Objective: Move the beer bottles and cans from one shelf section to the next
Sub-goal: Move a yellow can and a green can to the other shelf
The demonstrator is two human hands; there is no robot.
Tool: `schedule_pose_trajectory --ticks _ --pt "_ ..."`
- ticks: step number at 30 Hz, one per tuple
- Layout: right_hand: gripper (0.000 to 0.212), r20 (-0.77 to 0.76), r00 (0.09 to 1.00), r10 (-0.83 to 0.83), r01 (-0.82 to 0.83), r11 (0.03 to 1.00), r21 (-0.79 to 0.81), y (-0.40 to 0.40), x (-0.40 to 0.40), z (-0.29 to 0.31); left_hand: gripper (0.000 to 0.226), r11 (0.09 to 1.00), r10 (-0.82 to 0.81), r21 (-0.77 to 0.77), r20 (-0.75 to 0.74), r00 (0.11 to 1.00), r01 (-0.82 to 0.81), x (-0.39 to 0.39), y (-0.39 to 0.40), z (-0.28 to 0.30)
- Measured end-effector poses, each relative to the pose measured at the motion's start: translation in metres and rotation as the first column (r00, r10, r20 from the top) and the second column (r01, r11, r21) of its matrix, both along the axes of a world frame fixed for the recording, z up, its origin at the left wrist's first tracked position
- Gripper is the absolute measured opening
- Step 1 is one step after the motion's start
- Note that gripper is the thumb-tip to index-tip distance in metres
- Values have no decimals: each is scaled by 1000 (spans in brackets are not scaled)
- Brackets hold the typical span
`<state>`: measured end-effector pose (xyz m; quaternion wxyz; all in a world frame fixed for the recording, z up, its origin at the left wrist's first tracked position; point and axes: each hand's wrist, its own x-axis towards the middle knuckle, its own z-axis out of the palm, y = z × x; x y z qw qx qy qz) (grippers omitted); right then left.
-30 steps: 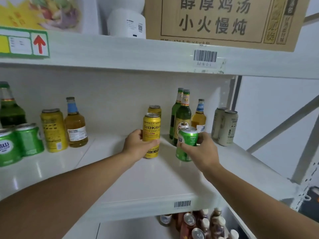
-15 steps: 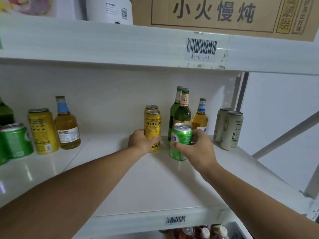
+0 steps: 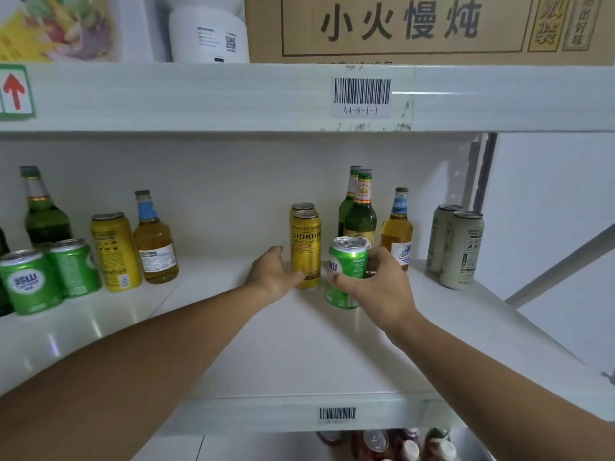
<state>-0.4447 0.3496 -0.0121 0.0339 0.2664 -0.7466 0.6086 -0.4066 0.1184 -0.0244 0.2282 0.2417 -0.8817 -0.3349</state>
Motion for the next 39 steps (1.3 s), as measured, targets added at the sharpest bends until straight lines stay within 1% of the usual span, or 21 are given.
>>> schedule_pose_trajectory --ticks 3,5,8,11,15,18,20,23,27,30,34,39 --pt "62 28 998 56 -56 998 9 -8 3 -4 78 986 0 -168 56 998 9 39 -20 1" --pt "62 39 996 78 -79 997 18 -18 5 -9 65 972 32 -233 89 996 -10 67 -34 3" --pt "64 40 993 107 -108 994 21 -36 11 -14 55 952 92 -300 106 990 -56 107 -43 7" --pt "64 42 990 133 -135 990 41 -57 20 -18 50 931 149 -352 120 982 -99 137 -50 6" --pt "62 36 989 144 -147 986 78 -93 32 -24 47 928 154 -357 108 982 -106 165 -67 5" --pt "59 66 986 152 -155 987 40 -124 39 -28 45 933 133 -347 80 988 -98 174 -89 4" --pt "56 79 987 139 -142 989 36 -146 42 -30 41 947 100 -311 39 994 -83 175 -103 4" --pt "53 60 995 86 -90 993 71 -175 40 -31 38 963 44 -265 14 999 -38 171 -125 0" --pt "53 31 1000 3 -6 994 109 -206 30 -26 40 955 -44 -292 13 999 46 156 -154 0" --pt "54 9 998 -66 64 988 141 -228 19 -22 40 950 -79 -304 9 997 78 146 -171 -2" --pt "57 2 989 -147 145 976 164 -249 -2 -19 38 955 -116 -275 -17 993 107 136 -188 -11" --pt "61 4 979 -202 198 963 185 -262 -12 -21 37 959 -158 -240 -21 987 149 137 -205 -19"
